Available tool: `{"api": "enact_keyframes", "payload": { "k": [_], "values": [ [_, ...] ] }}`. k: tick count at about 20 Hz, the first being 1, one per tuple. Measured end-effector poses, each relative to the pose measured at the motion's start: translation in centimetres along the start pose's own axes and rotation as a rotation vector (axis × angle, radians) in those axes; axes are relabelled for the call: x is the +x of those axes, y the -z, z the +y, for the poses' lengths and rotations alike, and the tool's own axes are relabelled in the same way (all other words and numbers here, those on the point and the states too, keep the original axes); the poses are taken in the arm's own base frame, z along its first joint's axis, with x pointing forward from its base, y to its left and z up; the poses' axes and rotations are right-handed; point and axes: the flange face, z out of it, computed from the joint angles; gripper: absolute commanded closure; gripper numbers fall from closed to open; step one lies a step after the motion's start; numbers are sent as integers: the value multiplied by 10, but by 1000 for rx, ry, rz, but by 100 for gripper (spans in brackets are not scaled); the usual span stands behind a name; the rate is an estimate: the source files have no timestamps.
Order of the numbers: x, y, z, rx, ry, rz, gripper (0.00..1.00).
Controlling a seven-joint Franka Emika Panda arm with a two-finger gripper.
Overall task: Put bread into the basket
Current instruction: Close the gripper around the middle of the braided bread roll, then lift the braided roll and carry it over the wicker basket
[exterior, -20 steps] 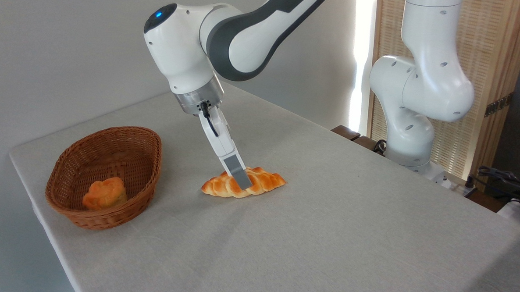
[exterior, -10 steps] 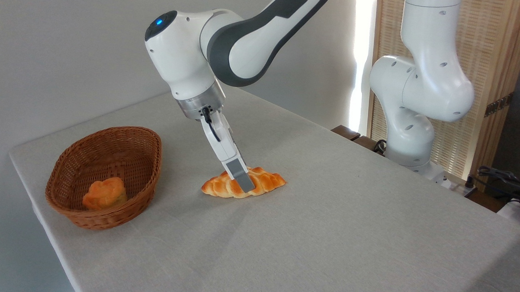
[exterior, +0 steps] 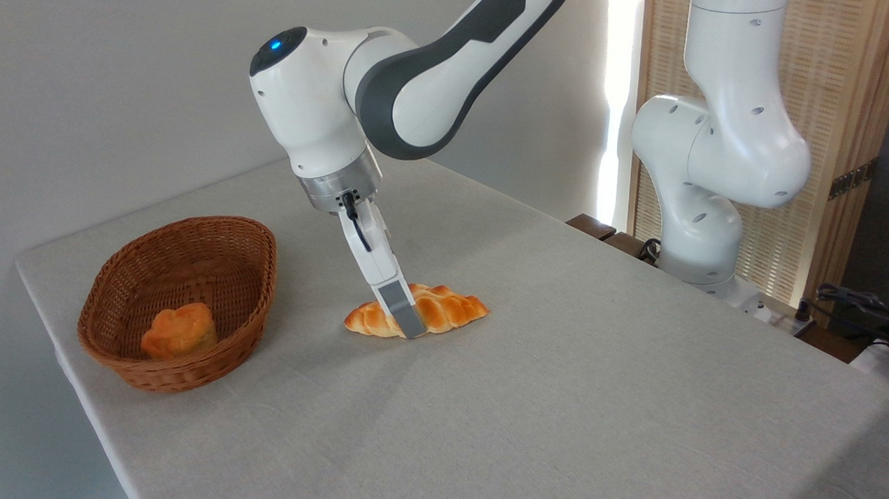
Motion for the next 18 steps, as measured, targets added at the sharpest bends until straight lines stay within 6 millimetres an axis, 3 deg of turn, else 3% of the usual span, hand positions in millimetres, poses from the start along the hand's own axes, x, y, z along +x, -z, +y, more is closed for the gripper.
{"api": "enact_keyframes", "payload": {
  "k": [7, 18],
  "values": [
    [1, -3, -2, 2, 0, 4, 76],
    [2, -2, -2, 5, 0, 6, 75]
  ]
}}
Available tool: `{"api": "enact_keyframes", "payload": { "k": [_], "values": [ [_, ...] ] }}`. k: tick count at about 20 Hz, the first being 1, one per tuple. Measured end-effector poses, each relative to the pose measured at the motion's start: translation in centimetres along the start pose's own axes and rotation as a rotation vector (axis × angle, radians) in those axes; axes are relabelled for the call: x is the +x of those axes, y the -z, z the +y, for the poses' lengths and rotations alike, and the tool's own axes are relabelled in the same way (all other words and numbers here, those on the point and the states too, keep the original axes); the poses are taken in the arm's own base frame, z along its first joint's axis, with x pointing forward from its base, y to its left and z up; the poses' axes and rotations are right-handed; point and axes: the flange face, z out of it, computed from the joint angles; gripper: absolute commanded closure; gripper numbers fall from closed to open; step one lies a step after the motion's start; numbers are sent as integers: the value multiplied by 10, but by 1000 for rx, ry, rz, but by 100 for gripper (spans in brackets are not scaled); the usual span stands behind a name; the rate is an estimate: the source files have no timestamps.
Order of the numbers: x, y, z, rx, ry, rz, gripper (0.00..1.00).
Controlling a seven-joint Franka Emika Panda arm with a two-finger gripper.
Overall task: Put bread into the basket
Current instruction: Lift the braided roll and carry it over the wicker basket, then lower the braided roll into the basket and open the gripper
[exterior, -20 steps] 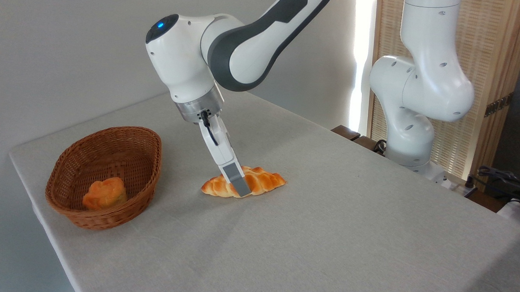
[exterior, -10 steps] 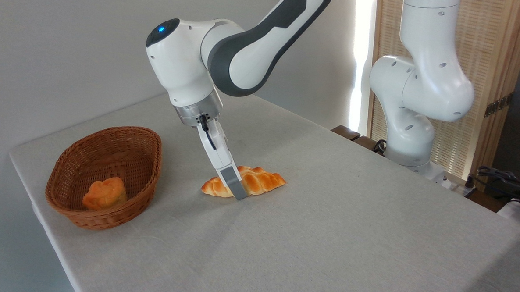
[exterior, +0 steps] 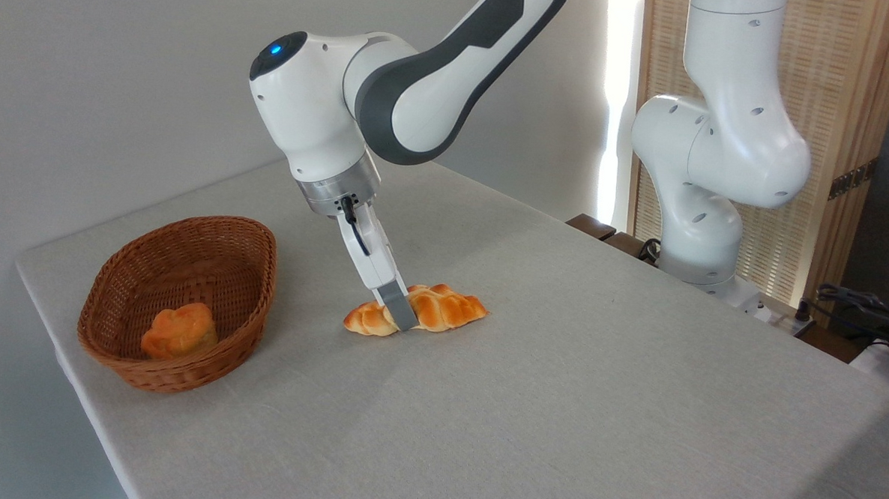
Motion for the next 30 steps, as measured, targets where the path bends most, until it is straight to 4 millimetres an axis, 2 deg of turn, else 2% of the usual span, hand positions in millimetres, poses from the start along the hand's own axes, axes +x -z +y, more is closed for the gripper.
{"api": "enact_keyframes", "payload": {
  "k": [2, 4, 6, 7, 9, 12, 13, 14, 15, 18, 20, 21, 23, 26, 27, 28, 30],
  "values": [
    [0, 5, -1, 2, 0, 2, 75],
    [1, 21, 0, -4, 0, -3, 75],
    [2, 48, 1, -10, 0, 5, 74],
    [5, 69, 2, -12, 8, 37, 73],
    [10, 98, 4, -13, 43, 98, 70],
    [23, 121, 4, 1, 85, 150, 62],
    [35, 126, 3, 13, 94, 172, 62],
    [44, 129, 2, 24, 99, 188, 57],
    [61, 132, -2, 52, 107, 229, 55],
    [107, 134, -11, 143, 103, 374, 55],
    [133, 131, -16, 194, 99, 469, 54],
    [145, 126, -18, 206, 117, 513, 50],
    [157, 119, -23, 205, 178, 568, 28],
    [166, 111, -29, 190, 233, 601, 25],
    [166, 110, -30, 187, 237, 602, 4],
    [167, 110, -31, 184, 242, 603, 0],
    [168, 109, -31, 182, 244, 603, 0]
  ]
}}
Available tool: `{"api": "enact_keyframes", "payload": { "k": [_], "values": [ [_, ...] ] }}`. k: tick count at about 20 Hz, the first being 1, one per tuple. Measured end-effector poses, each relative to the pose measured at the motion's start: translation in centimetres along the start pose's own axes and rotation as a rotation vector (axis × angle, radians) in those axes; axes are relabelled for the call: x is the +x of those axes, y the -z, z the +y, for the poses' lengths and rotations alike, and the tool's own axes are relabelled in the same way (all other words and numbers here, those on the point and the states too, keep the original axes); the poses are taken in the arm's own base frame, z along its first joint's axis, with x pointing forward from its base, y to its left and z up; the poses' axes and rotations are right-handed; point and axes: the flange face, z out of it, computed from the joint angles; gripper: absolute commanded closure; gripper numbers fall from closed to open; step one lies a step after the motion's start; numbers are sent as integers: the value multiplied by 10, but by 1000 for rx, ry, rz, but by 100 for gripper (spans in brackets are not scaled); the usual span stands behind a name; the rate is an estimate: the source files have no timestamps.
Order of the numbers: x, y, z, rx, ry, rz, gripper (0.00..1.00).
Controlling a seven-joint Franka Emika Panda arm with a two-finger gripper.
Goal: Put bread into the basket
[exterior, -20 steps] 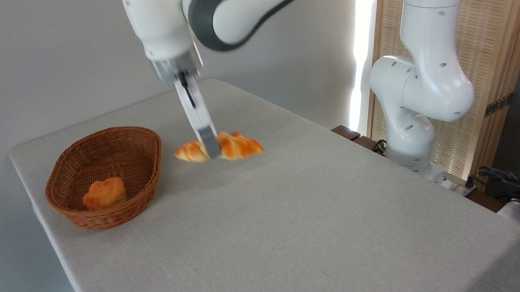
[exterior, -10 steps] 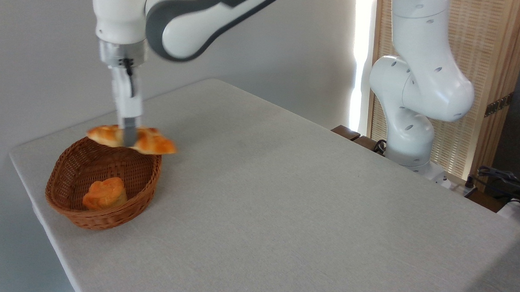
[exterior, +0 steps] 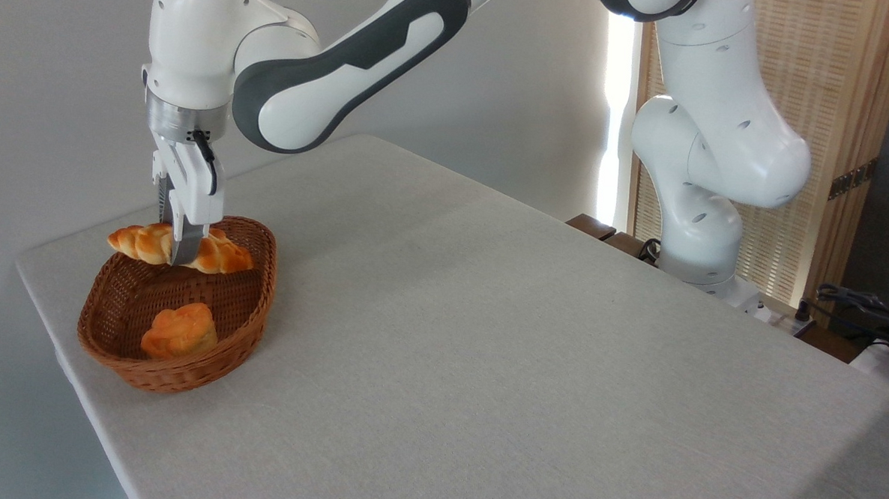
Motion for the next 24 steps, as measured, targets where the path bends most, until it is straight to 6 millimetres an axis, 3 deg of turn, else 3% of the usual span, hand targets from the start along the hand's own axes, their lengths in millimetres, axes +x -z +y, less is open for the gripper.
{"api": "enact_keyframes", "payload": {
  "k": [18, 22, 24],
  "values": [
    [-1, -12, 10, -10, -30, -30, 0],
    [-6, 16, 9, -30, -30, -124, 0],
    [-16, 53, -1, -13, -20, -182, 0]
  ]
}}
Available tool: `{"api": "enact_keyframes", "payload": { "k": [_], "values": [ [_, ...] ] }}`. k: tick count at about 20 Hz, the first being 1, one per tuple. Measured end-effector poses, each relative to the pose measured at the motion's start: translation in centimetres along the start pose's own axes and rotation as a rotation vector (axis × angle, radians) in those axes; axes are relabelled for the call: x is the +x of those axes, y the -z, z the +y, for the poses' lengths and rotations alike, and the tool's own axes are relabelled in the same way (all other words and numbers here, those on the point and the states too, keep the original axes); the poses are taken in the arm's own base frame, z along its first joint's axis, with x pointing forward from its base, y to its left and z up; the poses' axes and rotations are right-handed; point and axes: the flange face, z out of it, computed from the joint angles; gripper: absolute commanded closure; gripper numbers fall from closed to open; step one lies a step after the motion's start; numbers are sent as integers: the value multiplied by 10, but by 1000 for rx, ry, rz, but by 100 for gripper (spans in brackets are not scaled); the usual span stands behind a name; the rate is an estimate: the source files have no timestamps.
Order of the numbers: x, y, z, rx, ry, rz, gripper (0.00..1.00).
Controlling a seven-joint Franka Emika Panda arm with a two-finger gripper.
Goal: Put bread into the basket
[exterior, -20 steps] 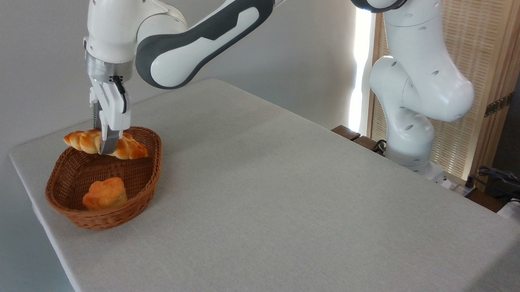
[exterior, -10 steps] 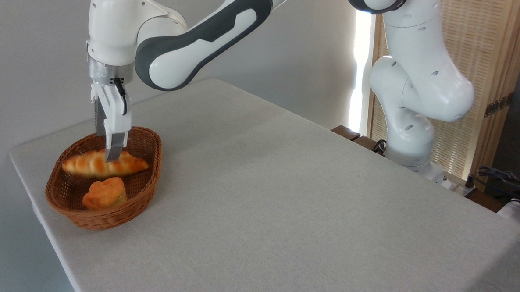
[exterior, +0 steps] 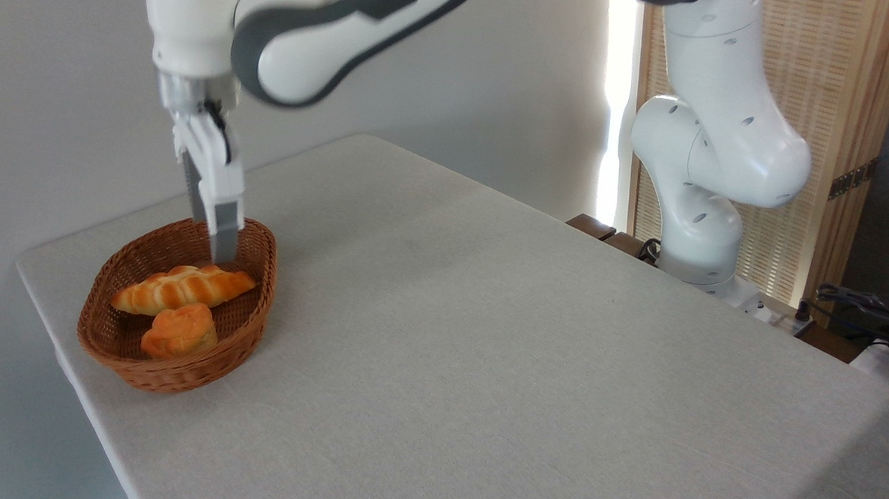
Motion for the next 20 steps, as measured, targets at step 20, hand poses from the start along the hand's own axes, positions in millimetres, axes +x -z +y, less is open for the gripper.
{"api": "enact_keyframes", "payload": {
  "k": [20],
  "values": [
    [-162, 156, -110, 36, 212, -163, 0]
  ]
}}
